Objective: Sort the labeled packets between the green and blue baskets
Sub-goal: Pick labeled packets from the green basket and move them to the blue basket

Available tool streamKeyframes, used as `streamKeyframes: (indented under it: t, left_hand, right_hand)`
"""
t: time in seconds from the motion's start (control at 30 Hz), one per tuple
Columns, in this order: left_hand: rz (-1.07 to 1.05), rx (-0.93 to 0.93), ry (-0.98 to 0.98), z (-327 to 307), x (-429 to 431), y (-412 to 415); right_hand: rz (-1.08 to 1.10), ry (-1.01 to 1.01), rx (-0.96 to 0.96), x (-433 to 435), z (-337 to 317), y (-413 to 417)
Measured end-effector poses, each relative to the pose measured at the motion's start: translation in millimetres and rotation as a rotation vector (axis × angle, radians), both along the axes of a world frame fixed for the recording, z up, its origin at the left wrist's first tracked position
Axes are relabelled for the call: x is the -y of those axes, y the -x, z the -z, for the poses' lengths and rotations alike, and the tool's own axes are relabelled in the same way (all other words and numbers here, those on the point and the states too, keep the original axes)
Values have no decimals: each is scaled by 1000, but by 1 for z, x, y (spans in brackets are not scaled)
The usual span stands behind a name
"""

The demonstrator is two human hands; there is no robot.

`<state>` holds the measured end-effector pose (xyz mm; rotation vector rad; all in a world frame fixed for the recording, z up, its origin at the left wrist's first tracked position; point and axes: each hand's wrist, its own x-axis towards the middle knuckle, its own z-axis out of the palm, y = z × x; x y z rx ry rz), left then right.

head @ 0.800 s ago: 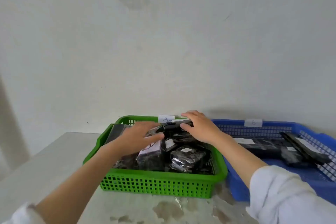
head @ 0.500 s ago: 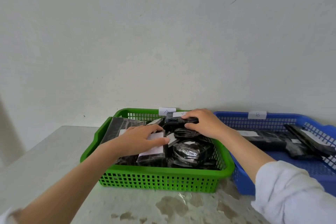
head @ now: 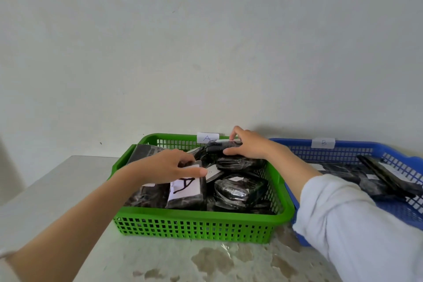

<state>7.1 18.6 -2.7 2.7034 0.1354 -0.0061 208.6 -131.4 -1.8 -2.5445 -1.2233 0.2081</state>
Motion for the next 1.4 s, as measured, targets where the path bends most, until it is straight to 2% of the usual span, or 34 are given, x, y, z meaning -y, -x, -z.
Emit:
streamKeyframes:
  t: [0.2,0.37,0.43,0.53,0.63,0.7,0.8,0.87,1.0,1.07,1.17,1.3,1.4]
  left_hand:
    - [55,-150,-5,-10,-10,-1]
    - [4,-29,116,-8,-7,-4]
    - [-6,40,154,-10,-8,-4]
    - [-74,155,191,-16,-16,-2]
    - [-72,128,94,-20,-23,-2]
    - [-45,91,46,-24,-21,-5]
    - [-49,188,73,-31,-7,-24]
    - [-54,219,-9,-33,8,-46]
    - [-102,-101,-284,-22,45,-92]
    - [-179,-168,-308,-14,55,-107]
    - [-298,-118,-98,-13,54,-116]
    - [-452,50,378,-19,45,-108]
    - [-477,204,523,-22,46,-102]
  right_hand:
    - [32,-39,-41,8,-9,-4]
    - [104,48,-81,24,-17,-2]
    - [96,-22,-110,29,-18,-1]
    - [131,-261,-223,41,-22,-3]
    - [229,-443,-311,60,-26,-9]
    - [271,-479,-325,73,-26,-15]
    - [287,-492,-332,87,-26,-21]
    - [282,-509,-333,93,-26,-23]
    - [265,-535,-328,102,-26,-27]
    - [258,-543,-333,109,-25,-27]
    - [256,-550,-317,119,-24,-26]
    - [259,-554,-305,129,-23,-25]
    - [268,-566,-300,131,-23,-23]
